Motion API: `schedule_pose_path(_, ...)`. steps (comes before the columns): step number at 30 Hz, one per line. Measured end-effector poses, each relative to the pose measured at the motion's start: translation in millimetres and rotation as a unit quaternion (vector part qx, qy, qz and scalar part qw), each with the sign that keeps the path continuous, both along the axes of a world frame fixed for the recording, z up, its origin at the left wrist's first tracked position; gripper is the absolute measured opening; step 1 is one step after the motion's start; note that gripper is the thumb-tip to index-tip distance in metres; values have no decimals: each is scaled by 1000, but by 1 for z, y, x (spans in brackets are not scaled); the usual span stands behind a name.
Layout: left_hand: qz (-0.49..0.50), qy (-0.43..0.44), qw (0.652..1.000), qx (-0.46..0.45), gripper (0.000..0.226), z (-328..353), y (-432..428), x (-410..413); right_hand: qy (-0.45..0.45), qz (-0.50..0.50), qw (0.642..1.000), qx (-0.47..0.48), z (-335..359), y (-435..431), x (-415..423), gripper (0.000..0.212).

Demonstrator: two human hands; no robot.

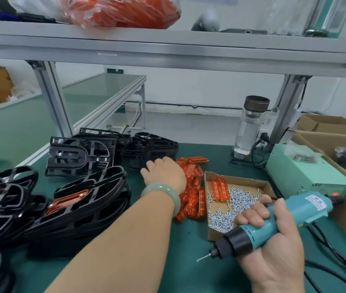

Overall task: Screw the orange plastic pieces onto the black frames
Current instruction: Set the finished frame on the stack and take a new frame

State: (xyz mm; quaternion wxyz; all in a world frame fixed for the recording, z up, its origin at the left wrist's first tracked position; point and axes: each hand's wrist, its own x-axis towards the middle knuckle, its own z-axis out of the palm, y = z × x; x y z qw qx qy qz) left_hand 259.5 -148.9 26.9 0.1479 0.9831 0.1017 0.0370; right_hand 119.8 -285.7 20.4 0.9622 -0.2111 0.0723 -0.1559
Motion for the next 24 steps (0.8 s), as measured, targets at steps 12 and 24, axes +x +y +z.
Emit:
schedule_pose_path(12,2,57,997,50,38,0,17,21,-6,30,1000,8,2,3,1,54)
schedule_pose_path(24,40,52,996,67,31,-4,22,11,9,12,1000,-10,0,6,0,16)
